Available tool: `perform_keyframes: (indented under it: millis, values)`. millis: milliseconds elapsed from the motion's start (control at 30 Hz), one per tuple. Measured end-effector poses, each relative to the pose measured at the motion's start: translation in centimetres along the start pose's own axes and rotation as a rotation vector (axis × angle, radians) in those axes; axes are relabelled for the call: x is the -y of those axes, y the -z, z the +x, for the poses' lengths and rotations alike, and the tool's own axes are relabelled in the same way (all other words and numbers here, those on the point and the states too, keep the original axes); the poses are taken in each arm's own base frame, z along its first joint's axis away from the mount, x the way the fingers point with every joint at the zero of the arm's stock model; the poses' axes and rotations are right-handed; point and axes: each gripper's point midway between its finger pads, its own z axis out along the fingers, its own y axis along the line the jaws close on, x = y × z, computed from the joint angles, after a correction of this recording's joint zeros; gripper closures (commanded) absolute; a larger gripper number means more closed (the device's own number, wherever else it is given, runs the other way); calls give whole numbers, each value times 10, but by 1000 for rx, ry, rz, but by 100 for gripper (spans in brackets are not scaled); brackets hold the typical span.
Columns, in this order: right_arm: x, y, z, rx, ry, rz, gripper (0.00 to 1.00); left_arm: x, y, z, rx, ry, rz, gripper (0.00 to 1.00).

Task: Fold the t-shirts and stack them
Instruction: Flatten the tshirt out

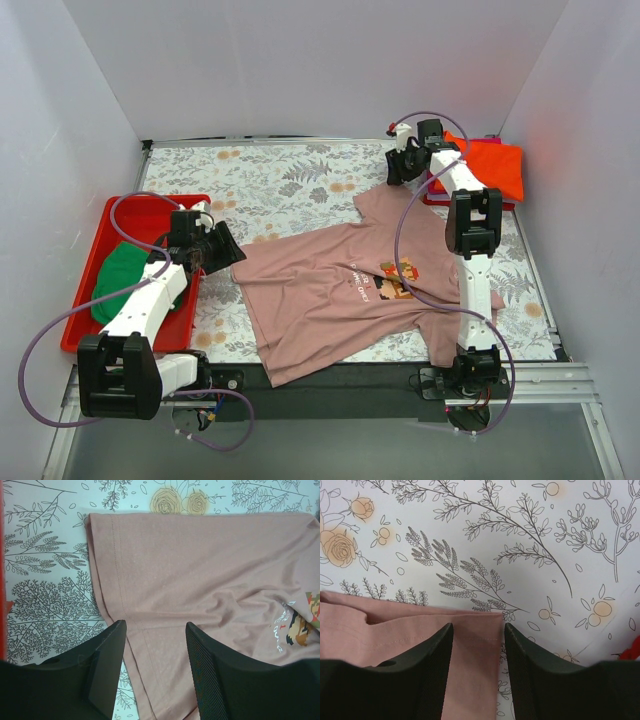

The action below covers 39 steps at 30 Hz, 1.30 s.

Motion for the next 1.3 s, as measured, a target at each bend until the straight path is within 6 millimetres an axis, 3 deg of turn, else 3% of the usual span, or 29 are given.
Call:
perform_keyframes:
  millis: [267, 500, 600, 900, 1100, 1300]
  values:
    - [4, 0, 1, -7, 10, 17, 52, -1, 0, 0, 2, 0, -4, 50]
    - [3, 0, 3, -10, 17, 8, 86, -1, 0, 0, 3, 1, -7, 50]
    - [2, 0, 3, -10, 18, 1, 95, -1, 0, -1, 4, 9, -7, 50]
    - [1, 4, 2, -11, 22, 5, 99, -14, -8, 0, 10, 109, -87, 50]
    - [-7, 38, -21, 21, 37, 16, 99, -34, -24, 0, -36, 133, -207, 52]
    - [-22, 102, -78, 149, 97, 46, 99, -46, -49, -6, -89, 111, -273, 62]
